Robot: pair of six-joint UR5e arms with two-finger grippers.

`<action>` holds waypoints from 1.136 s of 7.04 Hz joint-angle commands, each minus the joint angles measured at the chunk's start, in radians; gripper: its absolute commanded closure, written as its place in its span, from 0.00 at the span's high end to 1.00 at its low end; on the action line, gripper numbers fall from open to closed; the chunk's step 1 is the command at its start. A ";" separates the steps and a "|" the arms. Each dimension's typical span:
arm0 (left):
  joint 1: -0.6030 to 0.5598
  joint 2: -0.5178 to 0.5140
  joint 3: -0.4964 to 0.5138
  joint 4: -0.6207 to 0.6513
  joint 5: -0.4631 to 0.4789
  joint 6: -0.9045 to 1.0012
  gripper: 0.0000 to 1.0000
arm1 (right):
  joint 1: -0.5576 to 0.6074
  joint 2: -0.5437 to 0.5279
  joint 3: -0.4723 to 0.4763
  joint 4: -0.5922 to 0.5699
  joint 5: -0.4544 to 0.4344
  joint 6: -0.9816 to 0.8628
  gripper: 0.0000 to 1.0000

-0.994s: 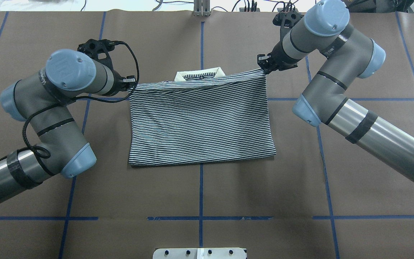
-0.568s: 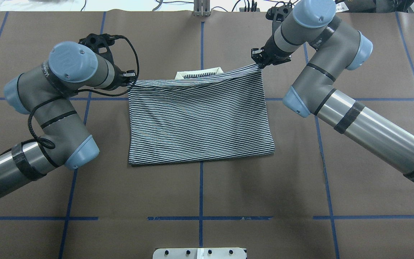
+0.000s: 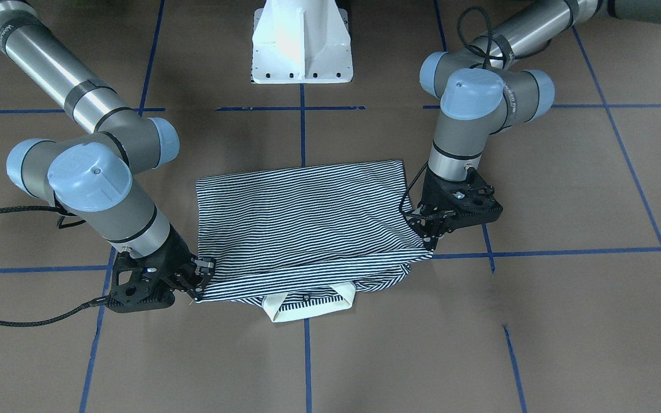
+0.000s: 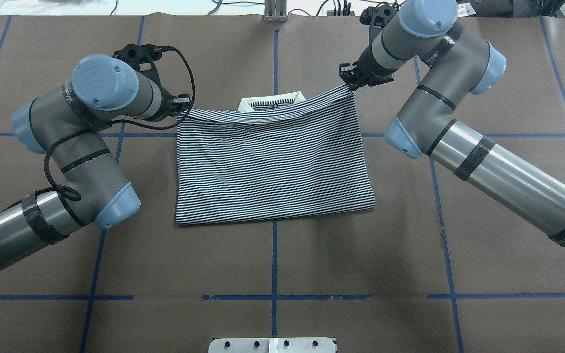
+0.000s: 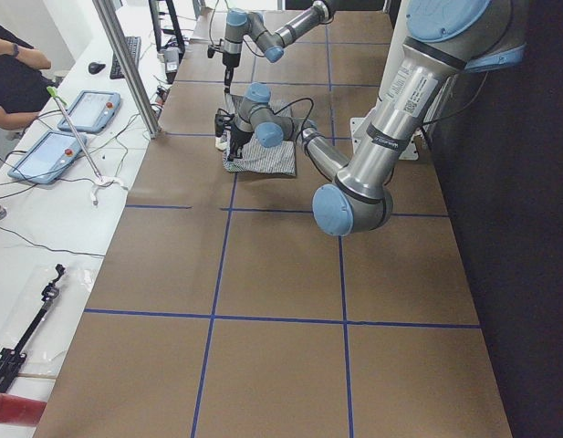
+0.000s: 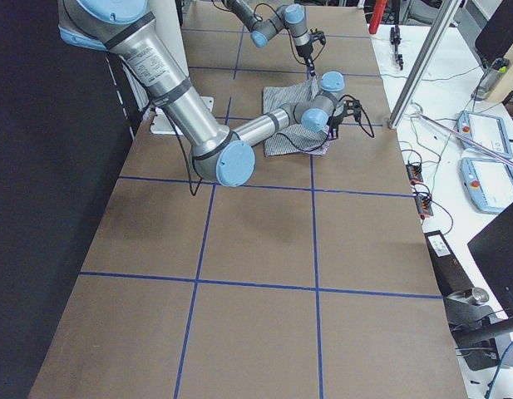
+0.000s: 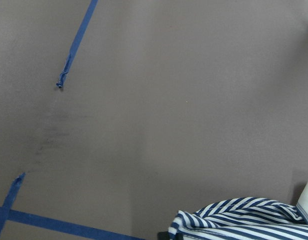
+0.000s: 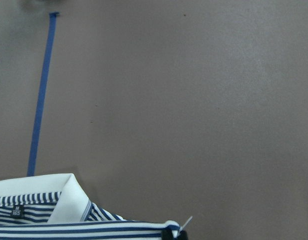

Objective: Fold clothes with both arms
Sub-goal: 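Release the hem at the collar and raise both grippers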

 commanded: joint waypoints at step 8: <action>-0.008 0.003 0.019 -0.026 -0.003 -0.003 1.00 | -0.012 -0.163 0.189 -0.029 0.067 0.076 1.00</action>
